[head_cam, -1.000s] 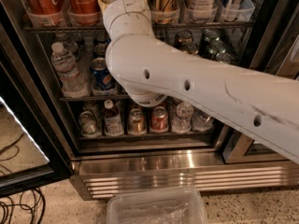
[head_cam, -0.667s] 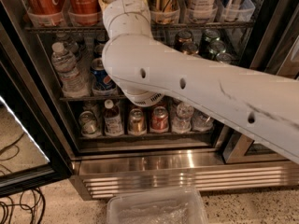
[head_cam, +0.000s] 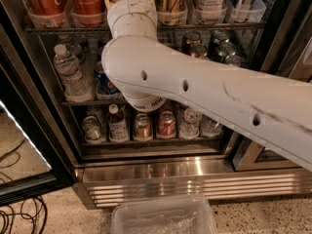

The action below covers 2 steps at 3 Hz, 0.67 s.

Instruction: Pick green can from top shelf of fridge

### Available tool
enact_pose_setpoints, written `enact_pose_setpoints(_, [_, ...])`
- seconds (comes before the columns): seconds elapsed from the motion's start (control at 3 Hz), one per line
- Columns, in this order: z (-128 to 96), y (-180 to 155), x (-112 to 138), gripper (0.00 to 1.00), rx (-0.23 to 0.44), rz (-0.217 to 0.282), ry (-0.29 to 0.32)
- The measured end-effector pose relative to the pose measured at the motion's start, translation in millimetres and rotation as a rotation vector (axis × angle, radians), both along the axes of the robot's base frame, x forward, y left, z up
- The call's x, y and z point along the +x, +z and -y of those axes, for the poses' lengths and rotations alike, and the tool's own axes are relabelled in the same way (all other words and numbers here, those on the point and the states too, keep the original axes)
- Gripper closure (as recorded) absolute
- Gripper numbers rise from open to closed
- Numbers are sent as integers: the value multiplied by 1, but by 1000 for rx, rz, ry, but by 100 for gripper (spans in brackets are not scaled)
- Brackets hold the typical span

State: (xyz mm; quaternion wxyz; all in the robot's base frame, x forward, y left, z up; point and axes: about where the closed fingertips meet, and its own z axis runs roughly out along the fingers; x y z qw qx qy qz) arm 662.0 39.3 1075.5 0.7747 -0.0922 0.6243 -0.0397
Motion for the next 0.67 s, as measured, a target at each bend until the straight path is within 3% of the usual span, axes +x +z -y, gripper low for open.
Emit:
enact_pose_setpoints(0.33, [0,0,0,47,0,0,0])
enact_pose_setpoints(0.67, [0,0,0,66,0,0,0])
